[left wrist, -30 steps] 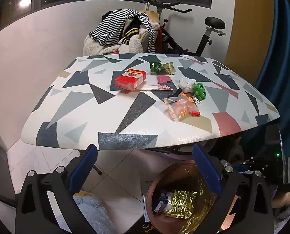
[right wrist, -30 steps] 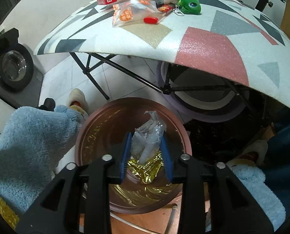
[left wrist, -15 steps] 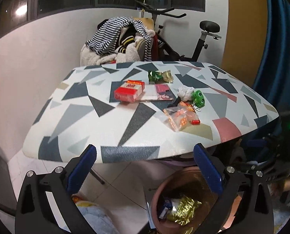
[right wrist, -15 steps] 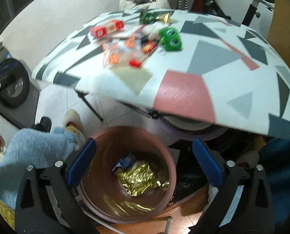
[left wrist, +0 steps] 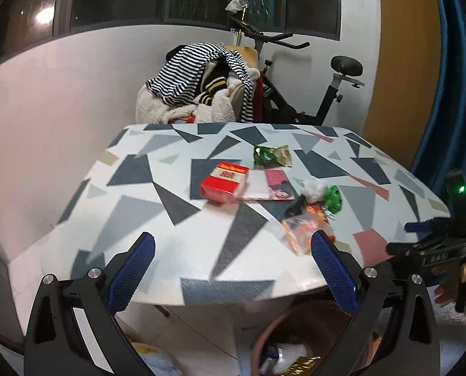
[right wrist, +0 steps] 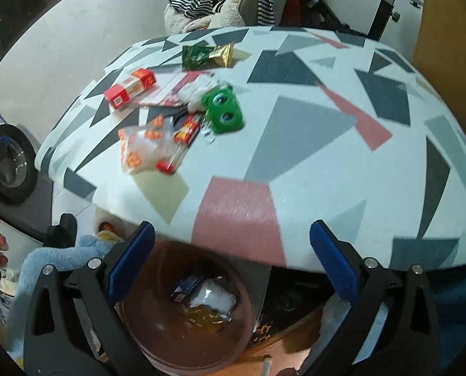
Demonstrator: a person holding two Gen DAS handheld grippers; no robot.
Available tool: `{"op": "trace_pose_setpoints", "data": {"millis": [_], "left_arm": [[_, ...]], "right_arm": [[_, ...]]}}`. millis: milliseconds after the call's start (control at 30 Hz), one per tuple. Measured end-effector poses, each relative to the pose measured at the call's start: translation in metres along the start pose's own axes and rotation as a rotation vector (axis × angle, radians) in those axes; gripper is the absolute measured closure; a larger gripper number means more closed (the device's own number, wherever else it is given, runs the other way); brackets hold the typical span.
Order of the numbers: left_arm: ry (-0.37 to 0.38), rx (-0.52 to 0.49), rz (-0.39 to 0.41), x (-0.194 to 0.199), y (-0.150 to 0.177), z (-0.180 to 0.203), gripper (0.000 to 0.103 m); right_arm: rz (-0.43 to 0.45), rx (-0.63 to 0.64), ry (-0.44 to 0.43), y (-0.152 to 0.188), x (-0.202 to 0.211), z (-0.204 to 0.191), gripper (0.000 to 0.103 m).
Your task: Collect trash
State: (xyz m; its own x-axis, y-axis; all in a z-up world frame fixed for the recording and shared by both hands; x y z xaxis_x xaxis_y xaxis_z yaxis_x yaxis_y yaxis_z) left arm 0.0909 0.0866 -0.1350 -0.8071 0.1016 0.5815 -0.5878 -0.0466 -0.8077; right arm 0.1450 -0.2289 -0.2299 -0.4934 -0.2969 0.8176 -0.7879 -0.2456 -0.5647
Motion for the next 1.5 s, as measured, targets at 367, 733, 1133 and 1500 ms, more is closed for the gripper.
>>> {"op": "trace_pose_setpoints", "data": {"millis": [367, 733, 1133, 1500], "left_arm": [[0.053, 0.047, -0.042, -0.025, -0.004, -0.015, 0.006], [0.003, 0.074, -0.090, -0.048, 0.005, -0.027, 0.006], [-0.017, 0.133, -0.116, -0.055, 0.006, -0.045, 0.006], [-0.004, 0.164, -0.133, -0.059, 0.010, -0.053, 0.006]], "right_arm": [[0.036, 0.126, 0.013, -0.024, -0.012, -0.008, 0.006], [0.061, 0.120, 0.007, -0.033, -0.029, -0.024, 0.006], [0.085, 0.217, -0.082, -0.068, -0.069, -0.091, 0.019], [0.022, 0.311, 0.015, -0.071, -0.094, -0.114, 0.040]]}}
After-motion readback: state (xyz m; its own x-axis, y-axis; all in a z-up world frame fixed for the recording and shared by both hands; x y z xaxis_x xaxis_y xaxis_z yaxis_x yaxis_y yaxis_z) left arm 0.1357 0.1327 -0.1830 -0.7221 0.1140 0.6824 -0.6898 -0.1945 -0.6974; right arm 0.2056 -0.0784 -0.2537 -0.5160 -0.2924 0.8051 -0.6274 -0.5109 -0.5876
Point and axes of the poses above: each gripper's, at about its wrist camera, not at the fingertips, and x roughly against the way its jaws point, z to its right, y to its underside, the point moved 3 cm from there along -x, roughly the way its jaws point, and after that the axes turned 6 degrees about x, right-handed, at the moved point
